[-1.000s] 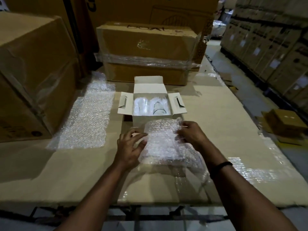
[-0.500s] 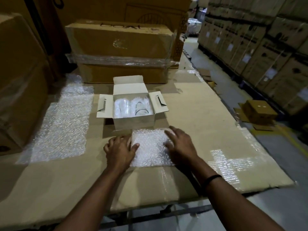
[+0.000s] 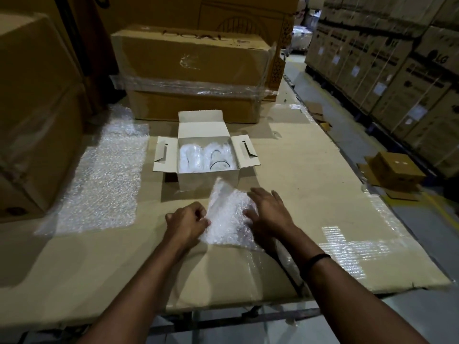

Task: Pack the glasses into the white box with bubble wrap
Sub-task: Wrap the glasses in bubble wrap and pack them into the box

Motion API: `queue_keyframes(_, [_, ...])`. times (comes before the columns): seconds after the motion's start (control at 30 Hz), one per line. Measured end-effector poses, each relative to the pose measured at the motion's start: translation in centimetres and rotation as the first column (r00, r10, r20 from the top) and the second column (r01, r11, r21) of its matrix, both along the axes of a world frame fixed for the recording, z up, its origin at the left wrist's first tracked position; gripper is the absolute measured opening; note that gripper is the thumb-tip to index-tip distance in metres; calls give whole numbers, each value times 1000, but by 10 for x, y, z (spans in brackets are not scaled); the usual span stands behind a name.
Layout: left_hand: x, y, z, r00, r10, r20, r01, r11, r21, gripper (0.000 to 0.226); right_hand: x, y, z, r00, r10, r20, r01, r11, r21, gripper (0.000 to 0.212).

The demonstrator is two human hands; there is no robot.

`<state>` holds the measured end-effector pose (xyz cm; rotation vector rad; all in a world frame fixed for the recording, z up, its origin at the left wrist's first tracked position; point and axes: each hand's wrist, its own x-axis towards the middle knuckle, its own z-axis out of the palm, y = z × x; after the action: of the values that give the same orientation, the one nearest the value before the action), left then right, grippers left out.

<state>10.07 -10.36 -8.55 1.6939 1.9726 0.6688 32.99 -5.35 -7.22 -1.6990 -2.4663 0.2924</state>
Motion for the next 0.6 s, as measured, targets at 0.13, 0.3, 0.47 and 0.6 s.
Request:
queue_keyframes(0.13, [-9, 2, 14, 945, -71, 319, 7, 980, 198, 27, -9, 22, 27, 922, -53, -382, 32, 998, -62, 83])
queue_keyframes(0.3, [-14, 2, 43, 754, -89, 651, -157, 938, 310, 26, -19, 42, 34, 875, -77, -478, -44, 970, -238, 40])
queue_keyframes(0.47, [-27, 2, 17, 499, 67, 864, -191, 981, 35, 69, -30, 34, 21, 649, -246, -720, 4, 948, -319, 12])
queue_keyframes(0.6, [-31, 8, 7, 580, 169, 797, -205, 977, -58, 43, -40, 24, 8, 516, -320, -794, -29, 920, -390, 16])
